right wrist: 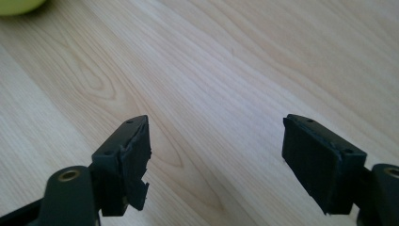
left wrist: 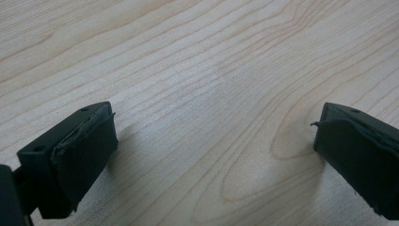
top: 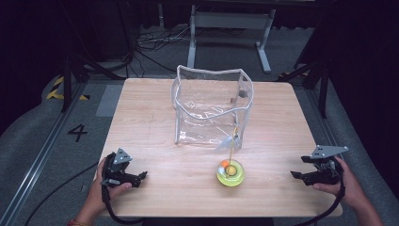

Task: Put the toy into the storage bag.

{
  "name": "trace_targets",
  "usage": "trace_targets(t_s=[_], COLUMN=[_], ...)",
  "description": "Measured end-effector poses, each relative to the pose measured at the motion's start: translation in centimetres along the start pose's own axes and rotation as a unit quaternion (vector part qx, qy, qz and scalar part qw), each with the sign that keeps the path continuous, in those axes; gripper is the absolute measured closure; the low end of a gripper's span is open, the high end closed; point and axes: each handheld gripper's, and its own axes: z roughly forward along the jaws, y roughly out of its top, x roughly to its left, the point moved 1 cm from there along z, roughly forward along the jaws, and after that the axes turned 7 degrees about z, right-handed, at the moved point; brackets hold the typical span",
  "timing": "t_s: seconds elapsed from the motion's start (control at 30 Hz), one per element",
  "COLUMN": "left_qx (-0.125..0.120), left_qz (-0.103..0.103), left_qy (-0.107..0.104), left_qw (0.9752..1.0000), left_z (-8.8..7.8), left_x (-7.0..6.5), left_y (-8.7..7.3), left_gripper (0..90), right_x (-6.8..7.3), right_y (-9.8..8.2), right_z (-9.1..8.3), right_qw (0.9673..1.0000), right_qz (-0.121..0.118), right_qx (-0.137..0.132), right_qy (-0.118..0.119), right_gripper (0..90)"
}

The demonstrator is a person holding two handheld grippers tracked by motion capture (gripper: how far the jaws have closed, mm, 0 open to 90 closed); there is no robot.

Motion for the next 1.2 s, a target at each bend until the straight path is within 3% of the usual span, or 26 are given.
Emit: trace_targets(t_s=[0.3,0.6,0.63,0.77,0.97,1.2], left_qx=[0.000,-0.002,-0.003,-0.003,-0.003,-0.003], left_qz=[0.000,0.000,0.001,0.000,0.000,0.000], left_qy=[0.000,0.000,0.001,0.001,0.001,0.000], left_qw=[1.0000,1.0000,1.0000,1.0000,1.0000,1.0000], left_z=[0.0,0.0,0.0,0.0,0.0,0.0], left_x=[0.0,0.0,0.0,0.0,0.0,0.0], left_y=[0.0,0.0,0.0,0.0,0.0,0.0], left_gripper=[0.3,0.4,0.4,0.4,0.4,0.4], right_x=[2.1,4.7,5.5,6.9,8.5,10.9], right_y=[3.6,5.9,6.5,7.7,9.6,12.4], right_z=[-1.4,-1.3,-1.2,-1.3,-1.7,-1.8], right_qw=[0.9988,0.9958,0.9942,0.9907,0.9865,0.9790], right_qz=[-0.044,-0.085,-0.098,-0.123,-0.148,-0.183], right_qx=[-0.007,0.004,0.010,0.021,0.026,0.036], right_qy=[0.022,0.035,0.042,0.053,0.066,0.081], right_gripper=[24.0,26.8,27.2,28.2,29.2,29.9])
